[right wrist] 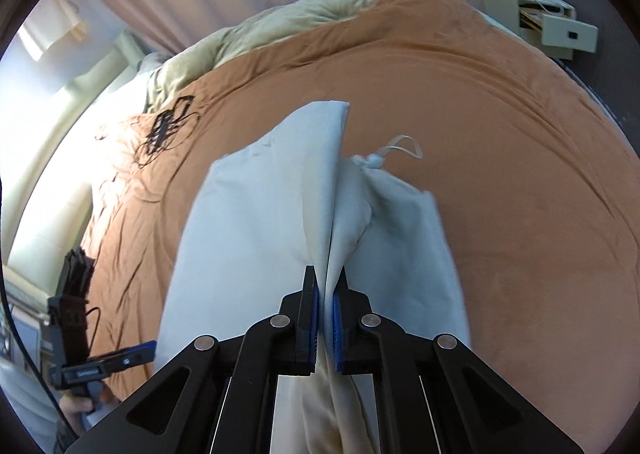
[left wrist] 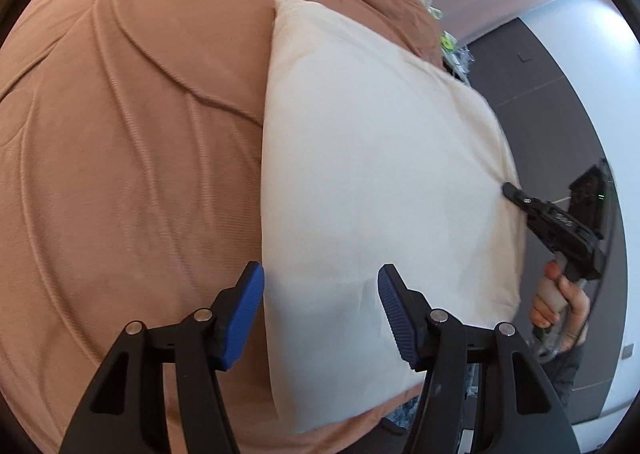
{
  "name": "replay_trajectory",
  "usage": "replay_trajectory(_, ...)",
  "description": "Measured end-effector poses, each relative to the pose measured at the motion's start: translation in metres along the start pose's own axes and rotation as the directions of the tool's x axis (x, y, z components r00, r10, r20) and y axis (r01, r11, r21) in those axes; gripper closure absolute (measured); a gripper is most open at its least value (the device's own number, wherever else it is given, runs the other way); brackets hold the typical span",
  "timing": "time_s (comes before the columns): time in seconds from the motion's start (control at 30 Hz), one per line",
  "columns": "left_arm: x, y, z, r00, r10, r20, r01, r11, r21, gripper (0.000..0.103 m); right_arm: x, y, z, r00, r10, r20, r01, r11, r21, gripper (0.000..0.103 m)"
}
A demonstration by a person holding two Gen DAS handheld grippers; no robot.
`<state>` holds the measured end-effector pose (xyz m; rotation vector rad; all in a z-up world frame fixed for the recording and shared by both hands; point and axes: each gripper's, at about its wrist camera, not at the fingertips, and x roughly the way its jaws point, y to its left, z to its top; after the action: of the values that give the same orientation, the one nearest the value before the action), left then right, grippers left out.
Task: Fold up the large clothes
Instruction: 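Smooth the folded bundle flat with both open grippers, then grasp the bundle edge with the left gripper while the right gripper grasps the hanger loop end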
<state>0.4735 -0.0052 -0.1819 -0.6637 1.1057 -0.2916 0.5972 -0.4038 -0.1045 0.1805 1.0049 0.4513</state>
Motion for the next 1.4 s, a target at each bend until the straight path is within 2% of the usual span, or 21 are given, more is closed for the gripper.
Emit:
replay_trajectory(0.17,0.004,-0.005,-0.001,1.000,0.001,-0.007,-0.001,1.000,0.010,0.043,0.018,-0.039,-0.010,0.995,-0.087,-0.038,0.089,0.995,0.054,0.097)
replay_trajectory(0.3,0.007,-0.002,0.001,1.000,0.017,-0.014,-0.017,1.000,0.017,0.043,0.041,-0.062,-0.019,0.993,-0.058,-0.107,0.069,0.993,0.096,0.096)
replay_trajectory(0.33,0.008,-0.001,0.002,1.000,0.025,-0.016,-0.025,1.000,0.018,0.043,0.042,-0.066,-0.021,0.992,-0.051,-0.116,0.063,0.992,0.105,0.093)
replay_trajectory(0.4,0.010,-0.003,0.004,0.999,0.033,-0.015,-0.033,0.999,0.016,0.043,0.039,-0.071,-0.022,0.992,-0.050,-0.119,0.065,0.990,0.126,0.077)
replay_trajectory(0.47,0.011,-0.005,0.011,0.999,0.036,-0.003,-0.036,0.999,0.014,0.043,0.029,-0.076,-0.023,0.995,-0.042,-0.087,0.054,0.990,0.134,0.048)
replay_trajectory(0.53,0.008,-0.006,0.013,0.999,0.047,0.018,-0.047,0.999,0.010,0.043,0.018,-0.083,-0.024,0.998,-0.033,-0.052,0.040,0.989,0.143,0.029)
replay_trajectory(0.57,0.008,-0.007,0.018,0.998,0.052,0.028,-0.052,0.999,0.008,0.043,0.013,-0.087,-0.026,0.999,-0.024,-0.038,0.029,0.989,0.147,0.027)
replay_trajectory(0.73,0.012,-0.013,0.033,0.997,0.064,0.043,-0.065,0.998,0.021,0.043,0.017,-0.110,-0.026,0.996,0.046,-0.082,-0.033,0.987,0.159,0.027)
replay_trajectory(0.83,0.016,-0.012,0.041,0.996,0.076,0.045,-0.077,0.997,0.023,0.043,0.035,-0.120,-0.027,0.985,0.127,-0.119,-0.104,0.977,0.185,0.027)
replay_trajectory(1.03,0.031,-0.006,0.062,0.989,0.134,0.064,-0.135,0.991,0.017,0.043,0.078,-0.124,-0.021,0.953,0.251,-0.168,-0.213,0.953,0.214,0.027)
replay_trajectory(1.13,0.042,-0.002,0.072,0.990,0.129,0.064,-0.130,0.991,0.014,0.043,0.095,-0.122,-0.013,0.941,0.290,-0.175,-0.253,0.946,0.204,0.028)
replay_trajectory(1.2,0.049,-0.002,0.080,0.989,0.130,0.066,-0.131,0.991,0.015,0.043,0.105,-0.117,-0.005,0.933,0.311,-0.181,-0.275,0.941,0.199,0.035)
replay_trajectory(1.4,0.065,-0.005,0.098,0.991,0.117,0.066,-0.119,0.992,0.031,0.043,0.125,-0.115,0.004,0.892,0.397,-0.217,-0.348,0.908,0.234,0.041)
